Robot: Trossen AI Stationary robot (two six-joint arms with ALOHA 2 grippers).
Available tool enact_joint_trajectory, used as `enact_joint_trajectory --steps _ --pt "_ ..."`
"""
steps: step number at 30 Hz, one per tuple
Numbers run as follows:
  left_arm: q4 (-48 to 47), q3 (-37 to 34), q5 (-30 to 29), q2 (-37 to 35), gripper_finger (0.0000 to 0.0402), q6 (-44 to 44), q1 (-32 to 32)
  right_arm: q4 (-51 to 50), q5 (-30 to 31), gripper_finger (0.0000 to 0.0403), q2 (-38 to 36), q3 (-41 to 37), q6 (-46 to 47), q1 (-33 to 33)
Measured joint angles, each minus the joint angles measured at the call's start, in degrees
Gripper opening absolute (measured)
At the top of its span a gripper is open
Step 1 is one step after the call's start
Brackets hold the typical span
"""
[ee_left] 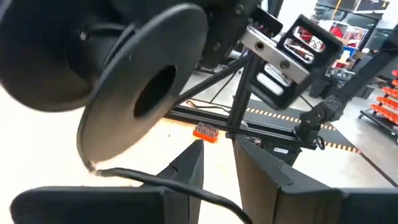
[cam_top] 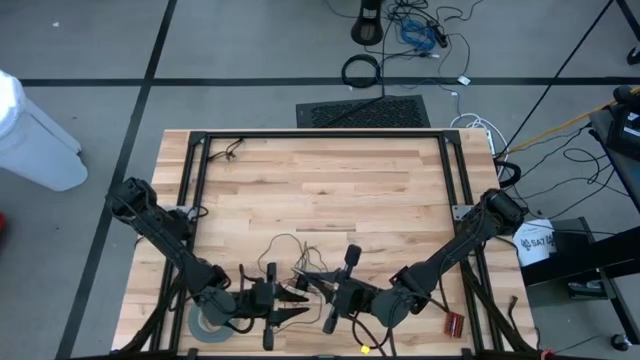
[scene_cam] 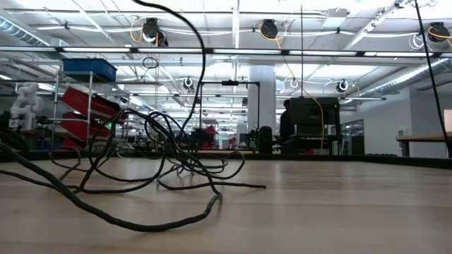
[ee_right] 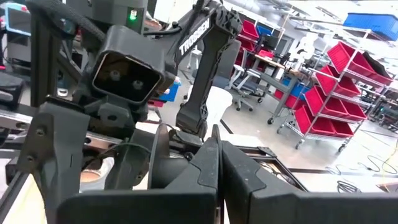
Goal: Coil cords
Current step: Coil the black wire onto the spool
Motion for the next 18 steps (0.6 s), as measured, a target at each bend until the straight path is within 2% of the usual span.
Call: enact_joint_trajectory --steps 12,18 --pt "-0.4 0.0 0.0 -0.1 0.0098 6.0 -2.7 -2.7 0.4 0.0000 -3.1 0.0 0.1 2.5" --pt "-3.5 0.0 -0.2 -2.9 0.0098 5.9 -4.3 -3.0 -0.2 0.0000 -4.0 0.0 0.3 3.6"
